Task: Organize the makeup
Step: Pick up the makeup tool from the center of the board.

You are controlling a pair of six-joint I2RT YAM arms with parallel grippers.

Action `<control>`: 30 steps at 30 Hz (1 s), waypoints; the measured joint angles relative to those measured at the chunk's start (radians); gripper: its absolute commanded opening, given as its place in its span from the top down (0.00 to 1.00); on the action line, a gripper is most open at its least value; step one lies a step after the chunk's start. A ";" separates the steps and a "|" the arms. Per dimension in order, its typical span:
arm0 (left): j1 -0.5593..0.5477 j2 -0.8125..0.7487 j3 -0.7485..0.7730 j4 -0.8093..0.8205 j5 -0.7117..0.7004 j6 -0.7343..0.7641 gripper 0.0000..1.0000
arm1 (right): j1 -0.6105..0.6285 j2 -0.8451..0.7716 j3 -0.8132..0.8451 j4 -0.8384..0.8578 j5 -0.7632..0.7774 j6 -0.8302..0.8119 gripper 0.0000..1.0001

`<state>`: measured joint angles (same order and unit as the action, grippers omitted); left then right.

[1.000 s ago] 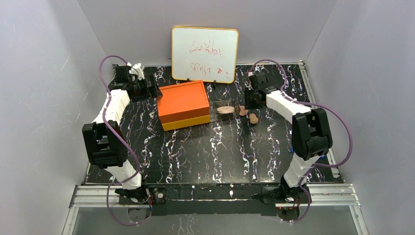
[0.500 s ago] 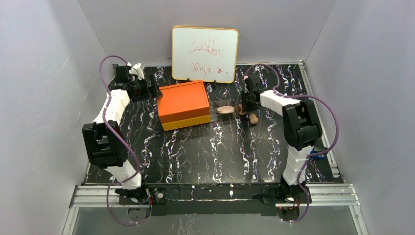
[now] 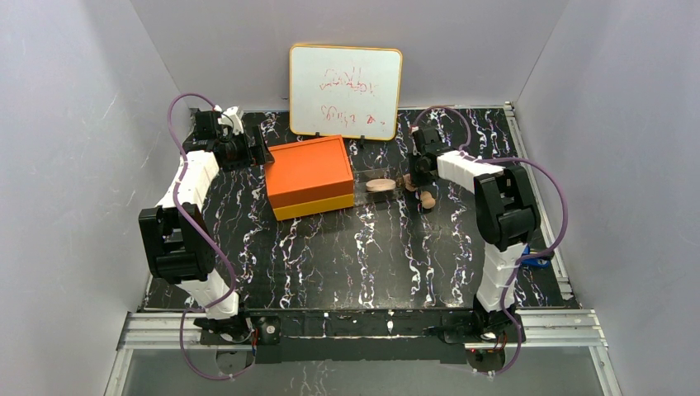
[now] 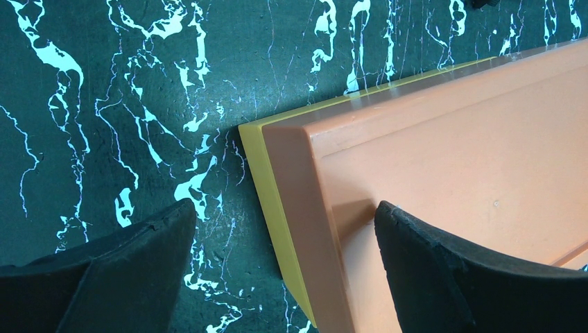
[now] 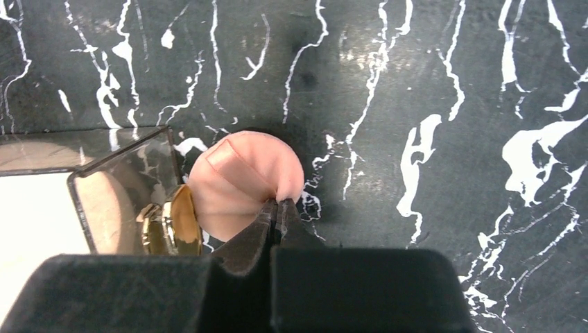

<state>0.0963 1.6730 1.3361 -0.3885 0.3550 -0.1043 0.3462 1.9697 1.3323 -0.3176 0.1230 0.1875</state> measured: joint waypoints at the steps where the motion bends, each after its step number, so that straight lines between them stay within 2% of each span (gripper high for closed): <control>1: 0.000 0.000 0.000 0.000 0.000 0.000 0.04 | -0.003 -0.002 0.000 0.000 0.007 0.002 0.99; 10: 0.000 0.000 0.000 0.000 0.000 0.000 0.04 | -0.076 -0.129 0.008 -0.023 0.052 0.031 0.99; 16: 0.000 0.000 0.000 0.000 0.000 0.000 0.04 | -0.049 -0.204 0.098 -0.041 -0.099 0.016 0.99; 24: 0.000 -0.001 -0.001 0.000 0.000 0.000 0.04 | 0.093 -0.123 0.319 -0.194 -0.340 -0.064 0.99; 30: 0.000 -0.002 -0.002 0.001 0.000 0.000 0.04 | 0.119 -0.019 0.409 -0.342 -0.427 -0.102 0.99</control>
<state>0.0963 1.6711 1.3346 -0.3878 0.3546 -0.1047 0.4648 1.9511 1.7416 -0.6598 -0.3042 0.0856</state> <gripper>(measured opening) 0.959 0.028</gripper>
